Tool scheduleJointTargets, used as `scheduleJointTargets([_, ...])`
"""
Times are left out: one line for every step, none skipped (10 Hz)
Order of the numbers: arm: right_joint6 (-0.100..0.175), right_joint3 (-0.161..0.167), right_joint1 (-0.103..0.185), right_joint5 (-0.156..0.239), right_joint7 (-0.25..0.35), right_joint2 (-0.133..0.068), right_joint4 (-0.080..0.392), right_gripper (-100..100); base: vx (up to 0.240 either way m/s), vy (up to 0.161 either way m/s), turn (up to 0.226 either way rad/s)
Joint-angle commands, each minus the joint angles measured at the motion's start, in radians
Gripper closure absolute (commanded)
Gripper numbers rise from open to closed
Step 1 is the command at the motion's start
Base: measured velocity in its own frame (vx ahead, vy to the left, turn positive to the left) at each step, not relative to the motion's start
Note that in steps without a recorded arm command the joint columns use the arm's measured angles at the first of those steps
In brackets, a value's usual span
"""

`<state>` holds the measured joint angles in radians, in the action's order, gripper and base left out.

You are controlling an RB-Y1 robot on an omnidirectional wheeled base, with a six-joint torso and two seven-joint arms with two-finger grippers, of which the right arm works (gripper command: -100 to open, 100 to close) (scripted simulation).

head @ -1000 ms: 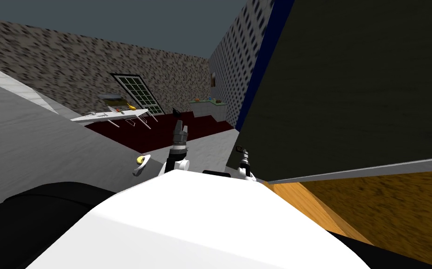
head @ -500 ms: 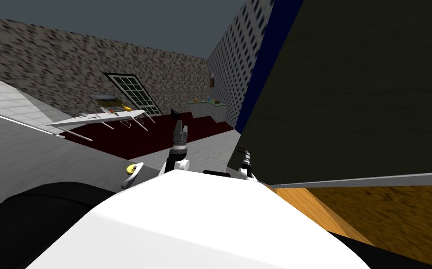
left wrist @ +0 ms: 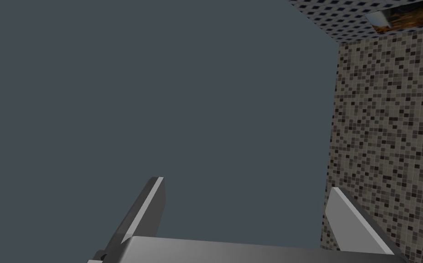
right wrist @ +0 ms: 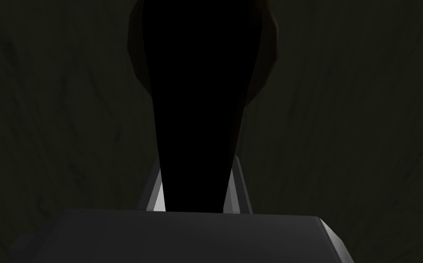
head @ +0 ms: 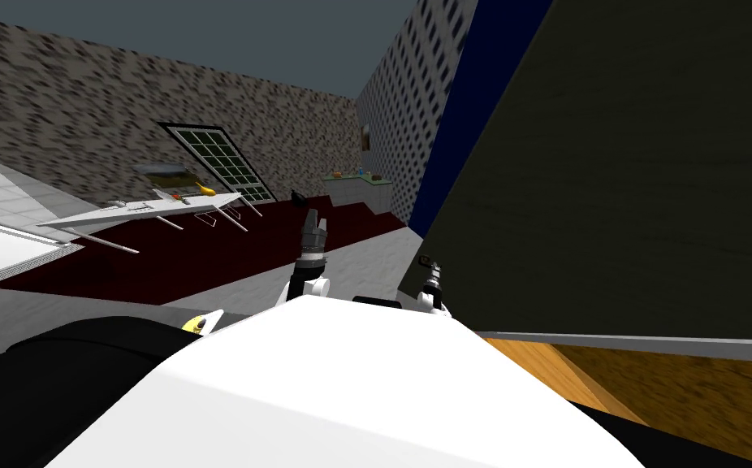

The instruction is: Push the door open

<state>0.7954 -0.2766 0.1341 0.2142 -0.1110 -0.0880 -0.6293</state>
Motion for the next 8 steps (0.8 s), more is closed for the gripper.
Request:
scheduleJointTargets([0.000, -0.013, 0.000, 0.009, -0.008, 0.005, -0.009, 100, 0.193, 0.055, -0.055])
scheduleJointTargets([0.000, -0.022, 0.000, 0.014, -0.011, 0.005, -0.008, 100, 0.162, 0.052, -0.051])
scheduleJointTargets([0.000, -0.029, 0.000, 0.018, -0.014, 0.006, -0.008, 100, 0.158, 0.024, -0.045])
scheduleJointTargets([0.001, -0.034, 0.000, 0.021, -0.016, 0.007, -0.008, 100, 0.161, 0.021, -0.034])
scheduleJointTargets([0.001, -0.037, -0.007, 0.022, -0.015, 0.000, -0.004, 100, 0.066, 0.001, -0.036])
scheduleJointTargets([0.003, -0.054, -0.008, 0.032, -0.021, -0.005, -0.004, 100, 0.120, -0.001, -0.049])
scheduleJointTargets([0.004, -0.062, -0.008, 0.037, -0.024, -0.007, -0.004, 100, 0.166, 0.034, -0.039])
scheduleJointTargets([0.004, -0.071, -0.008, 0.043, -0.028, -0.008, -0.004, 100, 0.212, 0.030, -0.048])
